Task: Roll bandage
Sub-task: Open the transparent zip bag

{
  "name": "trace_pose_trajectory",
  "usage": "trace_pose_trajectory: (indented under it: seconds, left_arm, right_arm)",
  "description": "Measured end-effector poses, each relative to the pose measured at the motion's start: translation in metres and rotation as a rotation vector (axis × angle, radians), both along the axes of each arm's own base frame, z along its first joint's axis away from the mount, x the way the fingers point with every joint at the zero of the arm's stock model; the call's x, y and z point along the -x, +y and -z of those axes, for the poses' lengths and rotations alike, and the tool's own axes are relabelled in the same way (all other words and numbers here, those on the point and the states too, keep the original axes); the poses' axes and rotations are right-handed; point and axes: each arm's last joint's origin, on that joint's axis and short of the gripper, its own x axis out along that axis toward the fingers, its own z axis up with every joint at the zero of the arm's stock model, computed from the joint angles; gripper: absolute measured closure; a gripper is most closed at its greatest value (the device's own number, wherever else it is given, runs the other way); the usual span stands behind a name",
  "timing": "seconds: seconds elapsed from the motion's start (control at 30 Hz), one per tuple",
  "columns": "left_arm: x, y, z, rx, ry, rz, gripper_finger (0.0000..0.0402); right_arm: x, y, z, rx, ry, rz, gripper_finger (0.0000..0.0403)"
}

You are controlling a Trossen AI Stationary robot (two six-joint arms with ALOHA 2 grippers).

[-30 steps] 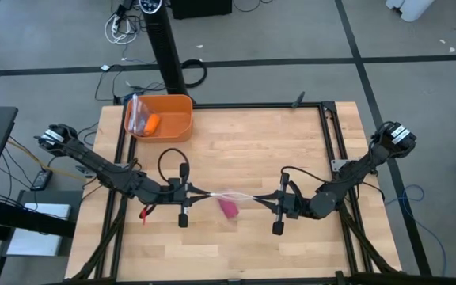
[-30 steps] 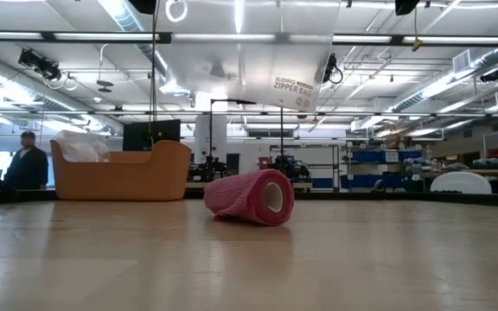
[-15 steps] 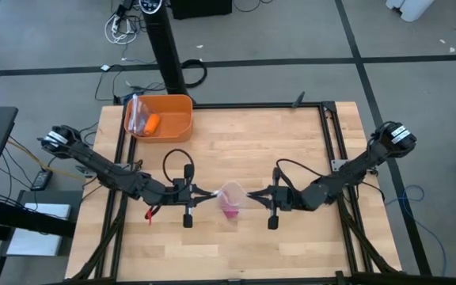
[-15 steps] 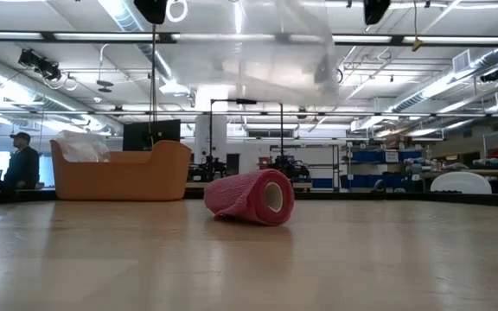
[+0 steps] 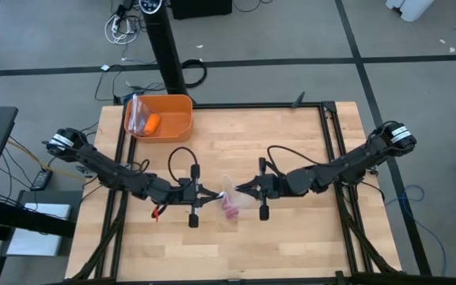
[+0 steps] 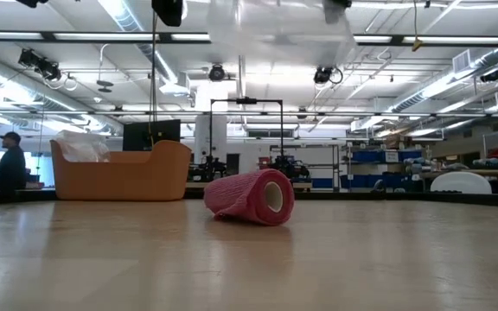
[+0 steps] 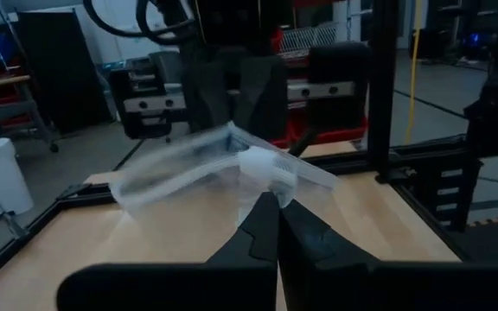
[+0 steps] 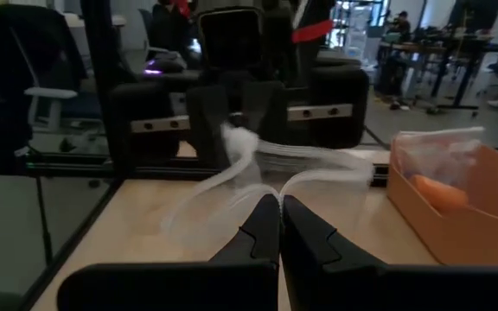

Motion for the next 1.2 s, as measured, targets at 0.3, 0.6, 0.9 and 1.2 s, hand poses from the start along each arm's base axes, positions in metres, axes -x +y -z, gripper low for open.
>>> trace_pose_trajectory:
  seconds: [0.3,0.6,0.9,1.2]
  left_arm:
    - [-0.006,0.005,-0.009,0.021,-0.05,0.036,0.04]
    - [-0.009,0.005,0.0,-0.012,0.031,0.0,0.0401]
    - [-0.005,0.004,0.015,-0.082,0.166,-0.14,0.0401]
    - [-0.001,0.005,0.02,-0.143,0.216,-0.292,0.0401]
  right_arm:
    - [-0.001,-0.001,0.001,-0.007,0.011,-0.019,0.0403]
    - [0.002,0.004,0.008,-0.04,0.074,-0.012,0.0392]
    - [0.011,0.011,0.022,-0.041,0.192,0.125,0.0351]
    - [0.017,0.02,0.023,-0.021,0.197,0.186,0.0289]
